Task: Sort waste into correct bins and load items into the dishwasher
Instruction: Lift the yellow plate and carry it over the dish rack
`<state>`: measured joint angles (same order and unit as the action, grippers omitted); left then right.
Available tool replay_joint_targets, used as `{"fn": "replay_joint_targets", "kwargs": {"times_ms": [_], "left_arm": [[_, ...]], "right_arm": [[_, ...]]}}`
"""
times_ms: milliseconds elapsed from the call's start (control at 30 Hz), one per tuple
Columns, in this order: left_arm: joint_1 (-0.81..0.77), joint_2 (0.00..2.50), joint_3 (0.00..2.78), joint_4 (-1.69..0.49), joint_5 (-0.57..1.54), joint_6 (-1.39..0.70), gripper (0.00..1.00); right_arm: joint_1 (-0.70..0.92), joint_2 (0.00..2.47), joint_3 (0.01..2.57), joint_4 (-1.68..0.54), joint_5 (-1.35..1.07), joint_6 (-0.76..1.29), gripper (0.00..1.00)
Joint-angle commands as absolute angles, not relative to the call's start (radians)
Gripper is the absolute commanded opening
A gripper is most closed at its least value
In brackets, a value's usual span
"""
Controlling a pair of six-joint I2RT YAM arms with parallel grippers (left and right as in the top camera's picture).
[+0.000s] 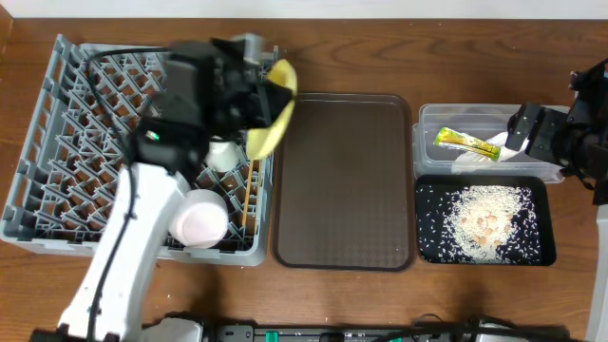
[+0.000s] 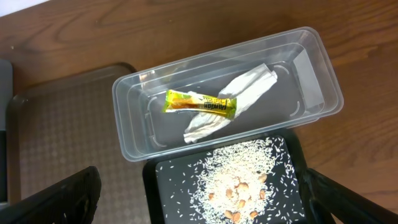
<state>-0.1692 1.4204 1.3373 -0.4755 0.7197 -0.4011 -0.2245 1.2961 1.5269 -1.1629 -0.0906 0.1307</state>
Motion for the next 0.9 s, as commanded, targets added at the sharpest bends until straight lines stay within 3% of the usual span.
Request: {"fn": "replay_joint_targets", "kwargs": {"times_ms": [0,167,400,867], "left_arm": [[-0.025,1.464,1.339,-0.478,1.145,-0.470,0.07],[0.080,1.527,1.339,-0.482,1.226,-0.495,0.07],[0.093,1.618,1.339,-0.486,1.220,-0.496,0.07],[0.112,1.702,1.338,-0.486,0.912,-0.491,0.09]], "right_arm": [[-0.228,1.296,1.538,-1.164,-0.095,0.144,0.99],[-0.228,1.296,1.538,-1.164,-0.094,0.144,0.99],[-0.228,1.296,1.538,-1.164,-0.094,0.144,0.99],[-0.228,1.296,1.538,-1.164,-0.094,0.144,0.99]]}}
